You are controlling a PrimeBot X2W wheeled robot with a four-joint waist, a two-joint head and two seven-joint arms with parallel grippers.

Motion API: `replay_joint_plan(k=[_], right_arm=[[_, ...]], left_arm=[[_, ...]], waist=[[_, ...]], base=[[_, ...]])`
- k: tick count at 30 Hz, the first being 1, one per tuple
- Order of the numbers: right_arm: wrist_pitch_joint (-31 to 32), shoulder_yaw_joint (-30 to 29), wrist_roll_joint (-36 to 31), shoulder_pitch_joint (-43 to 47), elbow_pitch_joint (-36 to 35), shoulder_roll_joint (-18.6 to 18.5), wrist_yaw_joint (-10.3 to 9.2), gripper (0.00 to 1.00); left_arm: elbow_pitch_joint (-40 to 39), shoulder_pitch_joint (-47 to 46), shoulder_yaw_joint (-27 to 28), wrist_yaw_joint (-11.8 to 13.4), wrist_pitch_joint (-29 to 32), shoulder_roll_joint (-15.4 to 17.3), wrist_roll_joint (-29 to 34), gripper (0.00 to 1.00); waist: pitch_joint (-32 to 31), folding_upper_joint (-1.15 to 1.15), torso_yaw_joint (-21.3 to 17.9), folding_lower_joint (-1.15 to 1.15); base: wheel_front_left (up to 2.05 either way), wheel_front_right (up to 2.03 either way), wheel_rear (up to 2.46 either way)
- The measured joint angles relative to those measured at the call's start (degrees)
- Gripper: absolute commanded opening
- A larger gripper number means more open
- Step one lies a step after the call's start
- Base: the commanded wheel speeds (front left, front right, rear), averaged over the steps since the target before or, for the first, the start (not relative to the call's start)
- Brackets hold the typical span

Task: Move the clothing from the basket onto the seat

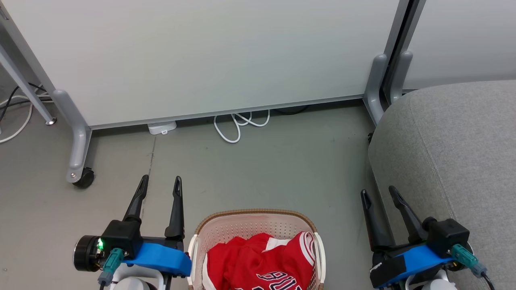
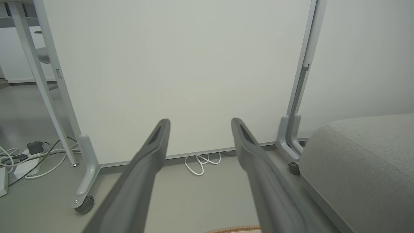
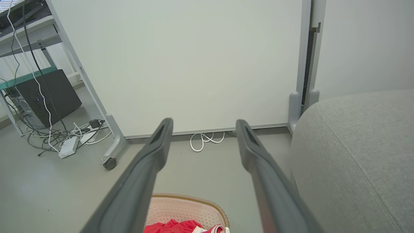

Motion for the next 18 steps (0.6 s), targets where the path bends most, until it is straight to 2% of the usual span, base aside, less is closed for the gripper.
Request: replay_joint_plan(k=[12,18], right_arm=[[-1.2,0.8,-4.5,-0.1,0.1,0.0,0.07,1.00],[-1.2,0.8,-4.6,-0.1,0.2,0.0,0.07,1.00]], left_arm=[[0.7,-0.1,-0.1,-0.3,-1.2,0.0,3.9,1.00],[1.1,-0.1,-0.1,-0.4,-1.2,0.0,3.4,1.00]], waist=[[0.1,0.00,0.2,0.00],[0.0,0.00,0.3,0.00]], base=[[0.00,0.00,0.00],[0.00,0.00,0.00]])
